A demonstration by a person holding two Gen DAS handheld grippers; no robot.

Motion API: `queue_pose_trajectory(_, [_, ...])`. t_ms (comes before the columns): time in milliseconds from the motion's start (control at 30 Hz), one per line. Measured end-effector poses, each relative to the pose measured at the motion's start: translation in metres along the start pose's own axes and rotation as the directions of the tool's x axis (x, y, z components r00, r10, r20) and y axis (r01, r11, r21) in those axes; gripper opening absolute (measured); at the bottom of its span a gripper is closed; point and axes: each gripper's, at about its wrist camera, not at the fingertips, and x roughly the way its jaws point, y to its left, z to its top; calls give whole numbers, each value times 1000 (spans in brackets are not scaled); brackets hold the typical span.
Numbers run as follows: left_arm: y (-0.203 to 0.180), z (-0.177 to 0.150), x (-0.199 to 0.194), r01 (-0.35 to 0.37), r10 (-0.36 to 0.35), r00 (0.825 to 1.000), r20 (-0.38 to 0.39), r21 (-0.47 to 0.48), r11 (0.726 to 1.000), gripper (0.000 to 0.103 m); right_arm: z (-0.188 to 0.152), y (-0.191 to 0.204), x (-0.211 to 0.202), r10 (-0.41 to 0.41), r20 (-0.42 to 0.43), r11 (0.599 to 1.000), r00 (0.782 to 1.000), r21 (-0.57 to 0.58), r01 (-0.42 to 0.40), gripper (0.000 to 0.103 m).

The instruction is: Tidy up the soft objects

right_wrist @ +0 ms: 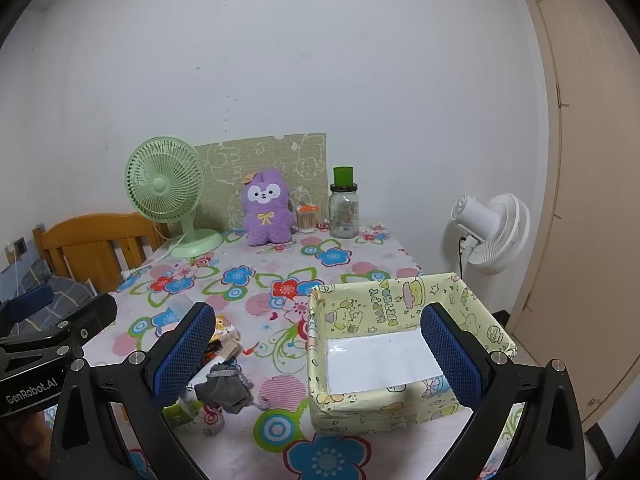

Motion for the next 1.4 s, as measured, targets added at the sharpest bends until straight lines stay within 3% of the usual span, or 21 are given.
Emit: queue_pose_trajectory(1400, [-5, -7, -1, -9, 9, 1000, 11, 6, 1000, 102, 2, 3, -9, -3, 69, 1000, 998, -25, 5, 103])
